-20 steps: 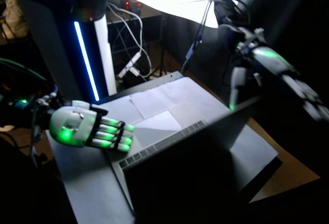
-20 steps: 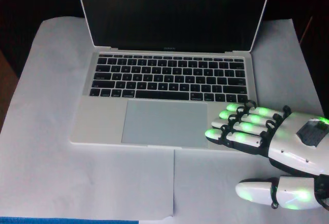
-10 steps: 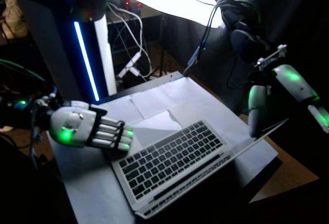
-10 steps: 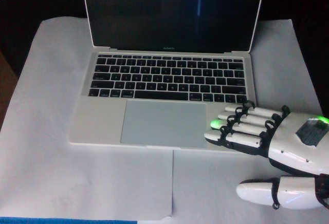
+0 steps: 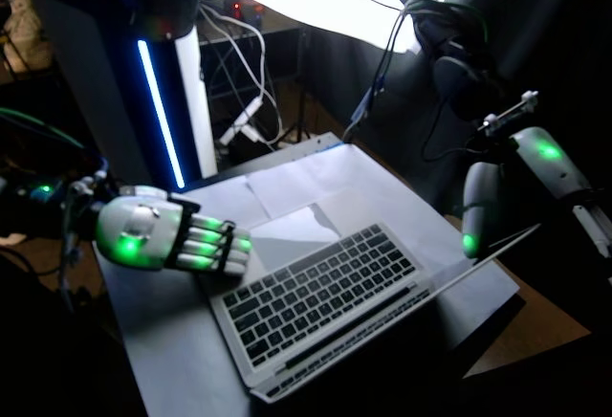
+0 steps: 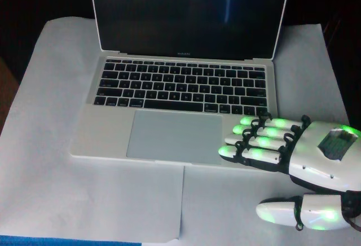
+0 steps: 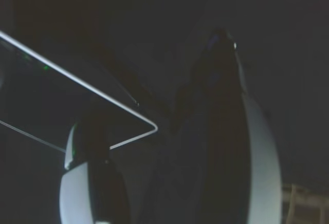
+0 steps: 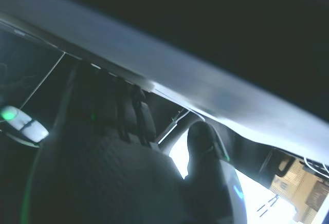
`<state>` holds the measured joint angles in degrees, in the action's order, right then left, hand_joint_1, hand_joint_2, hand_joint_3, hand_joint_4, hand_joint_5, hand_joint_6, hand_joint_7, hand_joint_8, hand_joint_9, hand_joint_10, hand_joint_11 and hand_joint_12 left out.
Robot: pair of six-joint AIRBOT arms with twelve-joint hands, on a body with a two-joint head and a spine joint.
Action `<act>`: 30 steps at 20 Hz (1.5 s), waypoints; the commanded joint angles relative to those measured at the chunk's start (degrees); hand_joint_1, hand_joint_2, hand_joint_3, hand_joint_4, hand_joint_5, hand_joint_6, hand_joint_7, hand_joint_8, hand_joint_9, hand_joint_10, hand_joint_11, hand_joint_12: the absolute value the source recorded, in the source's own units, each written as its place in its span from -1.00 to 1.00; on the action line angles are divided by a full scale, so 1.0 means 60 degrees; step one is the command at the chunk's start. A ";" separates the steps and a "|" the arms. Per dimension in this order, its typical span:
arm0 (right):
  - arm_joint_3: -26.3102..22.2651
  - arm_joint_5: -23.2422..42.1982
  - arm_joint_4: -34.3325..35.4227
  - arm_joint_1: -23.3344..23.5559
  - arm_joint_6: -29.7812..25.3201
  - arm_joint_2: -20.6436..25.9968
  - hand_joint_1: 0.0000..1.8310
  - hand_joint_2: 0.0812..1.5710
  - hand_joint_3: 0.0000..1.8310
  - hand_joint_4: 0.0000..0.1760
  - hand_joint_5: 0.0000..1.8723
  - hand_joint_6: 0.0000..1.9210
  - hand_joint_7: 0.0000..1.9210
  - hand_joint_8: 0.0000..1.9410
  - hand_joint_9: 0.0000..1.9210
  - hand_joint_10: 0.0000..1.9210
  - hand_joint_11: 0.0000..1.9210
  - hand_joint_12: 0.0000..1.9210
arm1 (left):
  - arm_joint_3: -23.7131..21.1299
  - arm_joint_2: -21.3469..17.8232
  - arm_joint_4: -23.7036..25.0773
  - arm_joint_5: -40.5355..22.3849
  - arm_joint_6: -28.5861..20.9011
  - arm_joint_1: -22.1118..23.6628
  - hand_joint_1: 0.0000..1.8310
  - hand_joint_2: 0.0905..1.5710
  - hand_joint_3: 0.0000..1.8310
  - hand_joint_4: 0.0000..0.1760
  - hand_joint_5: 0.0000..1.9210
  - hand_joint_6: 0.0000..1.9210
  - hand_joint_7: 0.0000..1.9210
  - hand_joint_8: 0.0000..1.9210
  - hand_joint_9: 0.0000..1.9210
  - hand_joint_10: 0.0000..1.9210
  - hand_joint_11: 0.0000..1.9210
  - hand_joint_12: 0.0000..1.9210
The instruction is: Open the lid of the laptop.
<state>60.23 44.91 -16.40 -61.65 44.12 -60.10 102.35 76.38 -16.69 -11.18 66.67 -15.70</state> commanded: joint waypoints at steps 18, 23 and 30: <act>-0.0131 0.0139 -0.0286 -0.0015 -0.0088 -0.0161 -1.00 0.72 -1.00 -1.00 -0.80 -1.00 -0.82 -1.00 -0.87 -1.00 -0.90 -0.99 | -0.4534 -0.3213 0.2036 -0.4881 0.0126 -0.0110 -0.27 0.16 -1.00 0.94 -1.00 -1.00 -1.00 -1.00 -1.00 -1.00 -1.00 -1.00; -0.0068 0.0148 -0.0126 -0.0012 -0.0087 -0.0107 -1.00 0.67 -1.00 -1.00 -0.84 -1.00 -0.85 -1.00 -0.87 -1.00 -0.87 -0.97 | -0.5216 -0.3816 0.2423 -0.6973 -0.1953 -0.1645 -0.43 0.13 -1.00 0.51 -1.00 -1.00 -1.00 -1.00 -1.00 -1.00 -1.00 -1.00; -0.0115 0.0733 -0.0117 0.0198 -0.0087 0.0173 -1.00 0.64 -1.00 -1.00 -0.87 -1.00 -0.85 -1.00 -0.87 -1.00 -0.89 -0.99 | -0.6336 -0.4634 0.2013 -0.8244 -0.1967 -0.3505 -0.28 0.17 -1.00 -0.27 -1.00 -1.00 -1.00 -1.00 -1.00 -1.00 -1.00 -1.00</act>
<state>59.92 44.49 -17.30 -60.80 44.05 -58.81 64.10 48.73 -3.88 -52.36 55.00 -37.58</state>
